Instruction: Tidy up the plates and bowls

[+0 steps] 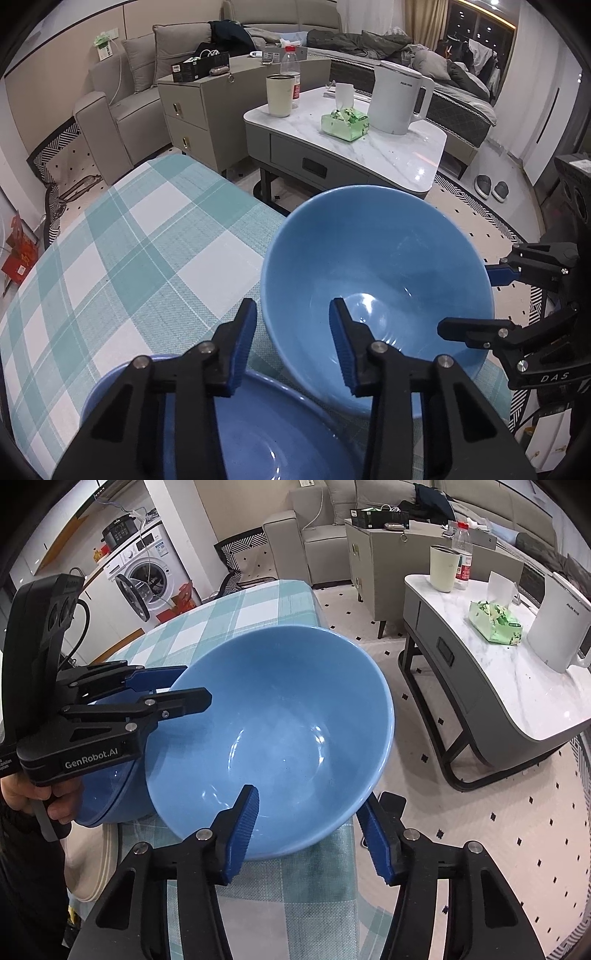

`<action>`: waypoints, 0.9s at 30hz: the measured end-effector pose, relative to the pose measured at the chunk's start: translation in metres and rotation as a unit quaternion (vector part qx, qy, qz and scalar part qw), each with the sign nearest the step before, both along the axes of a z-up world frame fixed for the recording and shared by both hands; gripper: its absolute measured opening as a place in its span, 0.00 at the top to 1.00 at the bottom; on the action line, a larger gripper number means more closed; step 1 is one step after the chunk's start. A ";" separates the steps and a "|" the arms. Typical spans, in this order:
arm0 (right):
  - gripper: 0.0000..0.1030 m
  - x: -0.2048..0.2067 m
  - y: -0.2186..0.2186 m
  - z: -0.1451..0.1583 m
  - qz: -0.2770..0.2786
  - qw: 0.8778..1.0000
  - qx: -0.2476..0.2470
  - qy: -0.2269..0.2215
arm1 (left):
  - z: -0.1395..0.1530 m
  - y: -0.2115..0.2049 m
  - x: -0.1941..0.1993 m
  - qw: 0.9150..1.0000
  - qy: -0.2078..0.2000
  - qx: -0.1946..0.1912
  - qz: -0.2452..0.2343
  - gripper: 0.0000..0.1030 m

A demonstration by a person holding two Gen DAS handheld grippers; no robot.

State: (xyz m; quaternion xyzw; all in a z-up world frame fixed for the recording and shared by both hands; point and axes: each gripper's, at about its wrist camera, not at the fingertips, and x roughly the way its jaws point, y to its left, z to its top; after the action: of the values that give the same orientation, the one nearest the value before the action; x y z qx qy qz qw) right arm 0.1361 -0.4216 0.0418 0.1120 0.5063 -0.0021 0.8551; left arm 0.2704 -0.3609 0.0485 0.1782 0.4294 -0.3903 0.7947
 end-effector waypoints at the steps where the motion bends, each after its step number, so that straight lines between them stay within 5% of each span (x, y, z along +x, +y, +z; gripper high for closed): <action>1: 0.45 0.000 0.000 0.000 0.000 1.000 -0.001 0.000 | 0.000 -0.001 -0.001 1.000 0.003 0.000 -0.002 0.62; 27: 0.66 -0.001 -0.008 0.005 -0.037 0.999 -0.016 -0.002 | 0.004 0.003 -0.001 0.999 0.020 -0.003 0.026 0.69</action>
State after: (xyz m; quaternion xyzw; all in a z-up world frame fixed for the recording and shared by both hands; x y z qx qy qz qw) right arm 0.1347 -0.4292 0.0468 0.1170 0.4995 -0.0420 0.8573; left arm 0.2699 -0.3583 0.0522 0.1568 0.4491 -0.3739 0.7962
